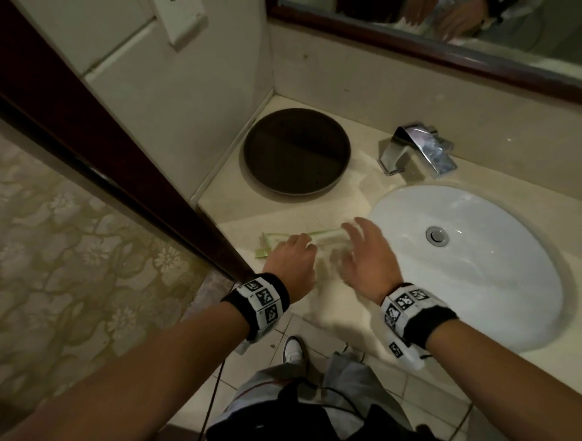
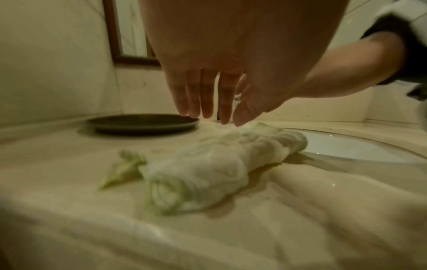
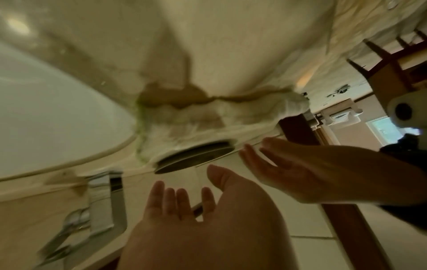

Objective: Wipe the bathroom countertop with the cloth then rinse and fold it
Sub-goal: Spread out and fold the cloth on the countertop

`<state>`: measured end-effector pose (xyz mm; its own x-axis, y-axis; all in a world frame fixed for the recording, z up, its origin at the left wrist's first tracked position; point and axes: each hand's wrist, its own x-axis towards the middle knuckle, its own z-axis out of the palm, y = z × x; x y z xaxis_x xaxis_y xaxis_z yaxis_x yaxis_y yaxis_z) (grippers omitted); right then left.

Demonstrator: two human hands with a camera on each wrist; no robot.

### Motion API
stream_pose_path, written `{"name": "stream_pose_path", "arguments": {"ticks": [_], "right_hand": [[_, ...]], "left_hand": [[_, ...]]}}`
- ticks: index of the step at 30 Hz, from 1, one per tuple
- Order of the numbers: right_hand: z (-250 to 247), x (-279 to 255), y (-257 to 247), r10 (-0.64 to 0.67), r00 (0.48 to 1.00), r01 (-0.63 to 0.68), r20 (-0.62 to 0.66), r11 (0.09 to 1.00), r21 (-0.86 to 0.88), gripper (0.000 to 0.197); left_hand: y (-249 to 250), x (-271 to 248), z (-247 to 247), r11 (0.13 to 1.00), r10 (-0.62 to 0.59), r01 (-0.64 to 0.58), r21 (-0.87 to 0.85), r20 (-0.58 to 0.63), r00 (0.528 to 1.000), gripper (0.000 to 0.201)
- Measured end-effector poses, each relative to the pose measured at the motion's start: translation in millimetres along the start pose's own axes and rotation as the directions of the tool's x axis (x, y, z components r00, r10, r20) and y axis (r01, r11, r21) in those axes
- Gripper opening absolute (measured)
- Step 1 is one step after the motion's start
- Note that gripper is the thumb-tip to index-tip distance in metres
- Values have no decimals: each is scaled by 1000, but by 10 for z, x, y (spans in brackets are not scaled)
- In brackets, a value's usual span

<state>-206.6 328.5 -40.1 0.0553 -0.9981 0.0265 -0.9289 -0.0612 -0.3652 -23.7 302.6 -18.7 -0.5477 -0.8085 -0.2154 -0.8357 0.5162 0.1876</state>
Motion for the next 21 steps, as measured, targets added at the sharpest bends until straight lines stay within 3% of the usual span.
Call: {"name": "stream_pose_path", "arguments": {"ticks": [2,4,6,11,21], "right_hand": [[184,-42,-31,-59,990,65,130,997,-48,57],[329,-98,4,-59,967,93,249,988,-126,59],[400,-151,88,-54,956,104,289,981,-161,67],[507,-271,305,-47,947,103,319,981,-161,63],[507,-245,348,-10,915,70,402,988,-136,67]], "left_hand": [[-30,24,113,990,-54,71,-121,133,990,45],[-92,25,209,994,-67,88,-69,260,963,54],[-144,18,289,999,-50,54,-5,310,950,59],[-208,-73,475,992,-12,-27,126,302,953,64],[-264,-143,660,997,-27,6,77,264,964,66]]}}
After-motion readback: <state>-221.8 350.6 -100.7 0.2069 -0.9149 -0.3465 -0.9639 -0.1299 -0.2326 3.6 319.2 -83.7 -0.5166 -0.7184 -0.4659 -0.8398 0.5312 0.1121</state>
